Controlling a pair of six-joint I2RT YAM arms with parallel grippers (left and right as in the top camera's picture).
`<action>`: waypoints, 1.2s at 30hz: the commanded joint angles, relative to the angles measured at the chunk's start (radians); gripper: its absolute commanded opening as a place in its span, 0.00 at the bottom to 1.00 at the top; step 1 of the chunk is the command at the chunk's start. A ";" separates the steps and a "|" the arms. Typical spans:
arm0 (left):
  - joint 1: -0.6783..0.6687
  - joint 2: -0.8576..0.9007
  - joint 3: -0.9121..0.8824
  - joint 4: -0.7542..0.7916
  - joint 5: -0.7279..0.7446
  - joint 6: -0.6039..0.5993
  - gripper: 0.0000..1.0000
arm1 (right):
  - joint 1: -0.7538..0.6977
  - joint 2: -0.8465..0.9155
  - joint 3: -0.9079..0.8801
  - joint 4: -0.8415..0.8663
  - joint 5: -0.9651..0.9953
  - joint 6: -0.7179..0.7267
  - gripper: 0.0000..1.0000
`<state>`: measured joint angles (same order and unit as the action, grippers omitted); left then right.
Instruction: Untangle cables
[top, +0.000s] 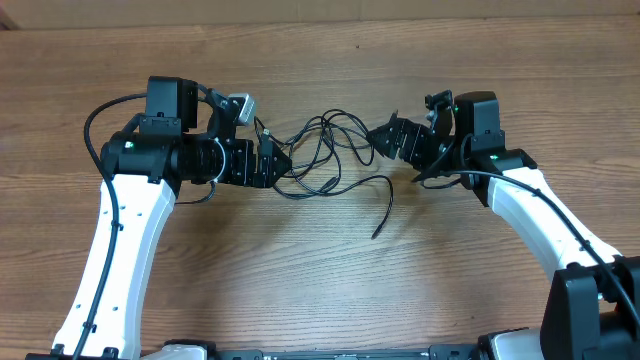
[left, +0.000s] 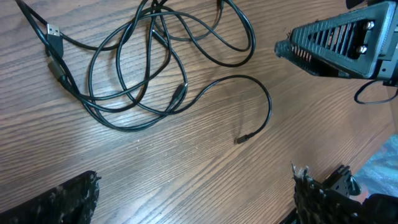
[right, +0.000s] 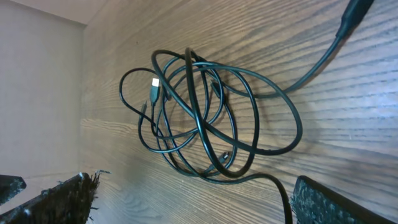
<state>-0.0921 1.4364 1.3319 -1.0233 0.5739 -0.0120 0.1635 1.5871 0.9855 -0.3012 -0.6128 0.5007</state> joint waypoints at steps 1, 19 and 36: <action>0.000 0.005 0.008 0.004 -0.006 0.009 0.99 | -0.001 -0.002 0.015 -0.011 0.006 -0.001 1.00; 0.000 0.005 0.008 0.004 -0.006 0.008 1.00 | -0.001 -0.002 0.015 0.045 -0.035 0.048 1.00; 0.000 0.005 0.008 0.092 -0.107 0.011 1.00 | -0.001 -0.002 0.015 0.008 -0.031 0.048 1.00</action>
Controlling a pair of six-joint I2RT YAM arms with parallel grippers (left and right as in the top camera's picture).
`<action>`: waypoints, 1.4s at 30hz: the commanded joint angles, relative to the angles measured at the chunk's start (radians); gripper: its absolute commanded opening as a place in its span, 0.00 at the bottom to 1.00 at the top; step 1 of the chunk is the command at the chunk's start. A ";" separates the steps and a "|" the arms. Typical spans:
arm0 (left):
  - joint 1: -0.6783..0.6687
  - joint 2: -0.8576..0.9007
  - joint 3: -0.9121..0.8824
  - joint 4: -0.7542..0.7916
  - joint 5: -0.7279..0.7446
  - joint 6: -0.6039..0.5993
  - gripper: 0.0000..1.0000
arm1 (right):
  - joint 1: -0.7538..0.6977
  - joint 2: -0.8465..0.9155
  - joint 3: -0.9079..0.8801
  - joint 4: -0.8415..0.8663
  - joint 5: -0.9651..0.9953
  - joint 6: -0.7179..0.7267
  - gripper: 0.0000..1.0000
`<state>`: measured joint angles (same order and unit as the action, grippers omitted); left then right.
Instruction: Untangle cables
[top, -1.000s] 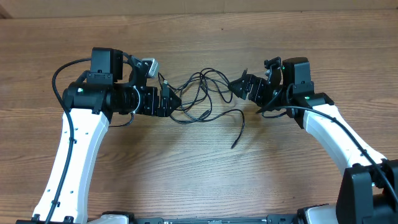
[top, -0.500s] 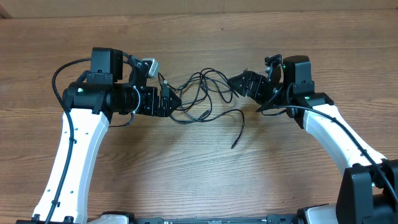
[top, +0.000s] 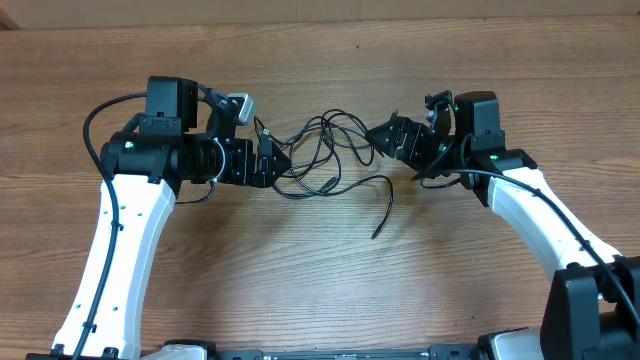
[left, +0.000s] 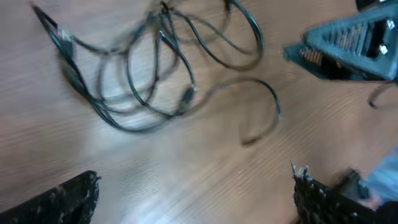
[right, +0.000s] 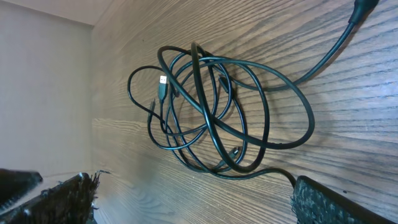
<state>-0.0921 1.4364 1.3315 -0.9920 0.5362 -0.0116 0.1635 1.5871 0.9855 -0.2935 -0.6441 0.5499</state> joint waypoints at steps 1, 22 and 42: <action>0.000 0.005 0.008 0.104 -0.068 -0.008 1.00 | -0.001 -0.002 0.015 0.000 0.000 -0.001 1.00; -0.034 0.009 0.007 0.125 -0.037 -0.093 0.91 | -0.001 -0.002 0.015 0.000 0.000 -0.001 1.00; -0.098 -0.025 0.008 0.070 -0.099 -0.101 1.00 | -0.002 -0.002 0.015 0.121 -0.005 0.003 1.00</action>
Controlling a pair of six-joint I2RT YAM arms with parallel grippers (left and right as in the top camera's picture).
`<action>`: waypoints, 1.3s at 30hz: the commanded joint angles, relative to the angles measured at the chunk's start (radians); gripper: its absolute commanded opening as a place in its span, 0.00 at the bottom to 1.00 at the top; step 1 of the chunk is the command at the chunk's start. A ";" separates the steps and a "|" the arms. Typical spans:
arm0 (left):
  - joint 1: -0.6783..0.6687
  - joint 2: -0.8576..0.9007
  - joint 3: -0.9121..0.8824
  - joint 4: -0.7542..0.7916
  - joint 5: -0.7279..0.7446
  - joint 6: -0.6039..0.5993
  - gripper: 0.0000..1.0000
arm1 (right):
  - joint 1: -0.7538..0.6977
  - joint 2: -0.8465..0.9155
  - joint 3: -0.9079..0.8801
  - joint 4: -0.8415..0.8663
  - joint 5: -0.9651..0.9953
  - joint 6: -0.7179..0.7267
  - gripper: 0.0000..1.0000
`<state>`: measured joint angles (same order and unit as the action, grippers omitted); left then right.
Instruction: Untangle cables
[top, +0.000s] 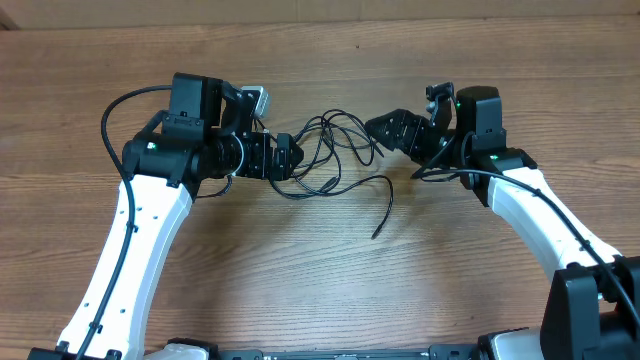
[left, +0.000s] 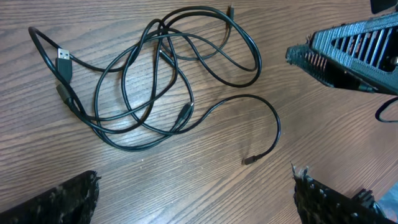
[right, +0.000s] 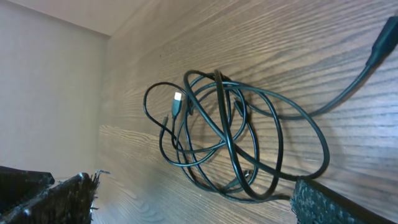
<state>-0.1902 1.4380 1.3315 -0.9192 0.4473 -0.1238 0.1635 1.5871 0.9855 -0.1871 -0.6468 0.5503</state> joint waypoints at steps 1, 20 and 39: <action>0.000 -0.032 0.008 -0.003 -0.010 0.011 1.00 | -0.002 -0.002 0.015 0.014 -0.002 0.003 1.00; 0.000 -0.072 0.008 -0.033 -0.095 0.019 0.98 | 0.008 -0.014 0.314 -0.359 0.018 -0.327 0.90; -0.031 0.047 0.006 0.194 -0.034 -0.234 0.52 | 0.039 -0.014 0.364 -0.583 0.169 -0.350 0.81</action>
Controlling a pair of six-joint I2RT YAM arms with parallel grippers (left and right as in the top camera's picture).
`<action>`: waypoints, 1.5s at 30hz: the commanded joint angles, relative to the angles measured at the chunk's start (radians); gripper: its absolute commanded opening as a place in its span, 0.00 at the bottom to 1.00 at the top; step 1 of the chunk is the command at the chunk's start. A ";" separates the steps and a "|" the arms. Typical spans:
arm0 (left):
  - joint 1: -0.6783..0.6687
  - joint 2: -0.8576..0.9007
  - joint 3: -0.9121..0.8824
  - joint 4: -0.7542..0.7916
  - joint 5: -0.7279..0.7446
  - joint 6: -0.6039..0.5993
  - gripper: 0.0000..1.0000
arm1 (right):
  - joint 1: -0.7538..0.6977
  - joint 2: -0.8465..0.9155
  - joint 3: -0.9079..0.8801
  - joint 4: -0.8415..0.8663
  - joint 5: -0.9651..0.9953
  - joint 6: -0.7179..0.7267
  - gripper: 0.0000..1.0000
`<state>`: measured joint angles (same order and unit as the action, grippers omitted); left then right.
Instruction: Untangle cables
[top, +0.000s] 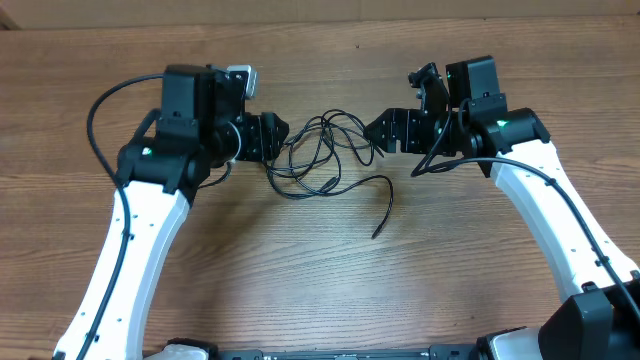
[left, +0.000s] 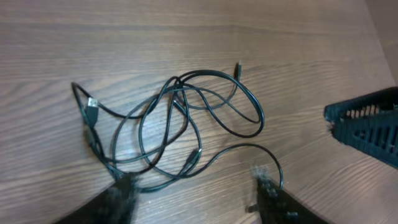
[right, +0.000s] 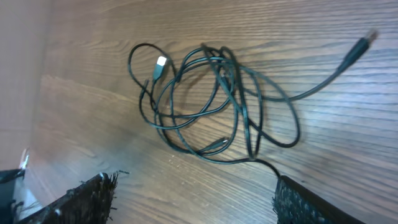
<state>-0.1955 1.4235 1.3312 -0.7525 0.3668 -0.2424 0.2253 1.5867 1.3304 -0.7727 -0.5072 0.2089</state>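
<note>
A tangle of thin black cables (top: 322, 152) lies on the wooden table (top: 300, 300), with one loose end curving out toward the front (top: 380, 222). My left gripper (top: 274, 136) hangs open just left of the tangle. At the tangle's right side my right gripper (top: 384, 130) is open too. In the left wrist view the tangle (left: 177, 127) lies beyond the open gripper (left: 194, 200), a USB plug (left: 91, 114) at its left. In the right wrist view the loops (right: 214, 106) sit beyond the open gripper (right: 193, 198), and a plug (right: 160, 65) shows.
The table's back edge (top: 320, 24) runs along the top of the overhead view. Each arm's own black lead (top: 100, 100) loops beside it. The right arm's fingers (left: 367, 127) enter the left wrist view at the right.
Both wrist cameras now look down from higher, and the tangle looks smaller in them. The left gripper sits slightly further back and left. The cables lie as before.
Both grippers stood open and low on either side of the tangle. The left wrist view then blurred, and its arm was shifted right by the following moment. Now both grippers are raised and tilted down at the tangle, which has kept its shape throughout.
</note>
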 joint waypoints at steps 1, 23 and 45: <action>-0.035 0.078 0.006 0.045 0.073 -0.130 0.52 | -0.033 -0.014 0.019 0.003 0.029 -0.008 0.81; -0.152 0.491 0.006 0.526 0.154 -0.955 0.49 | -0.116 -0.016 0.019 -0.002 0.028 -0.001 0.82; -0.165 0.556 0.009 0.883 0.251 -0.761 0.04 | -0.116 -0.015 0.018 -0.010 0.029 -0.001 0.86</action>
<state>-0.3725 2.0346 1.3304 0.1276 0.5251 -1.1488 0.1062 1.5867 1.3304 -0.7792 -0.4824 0.2092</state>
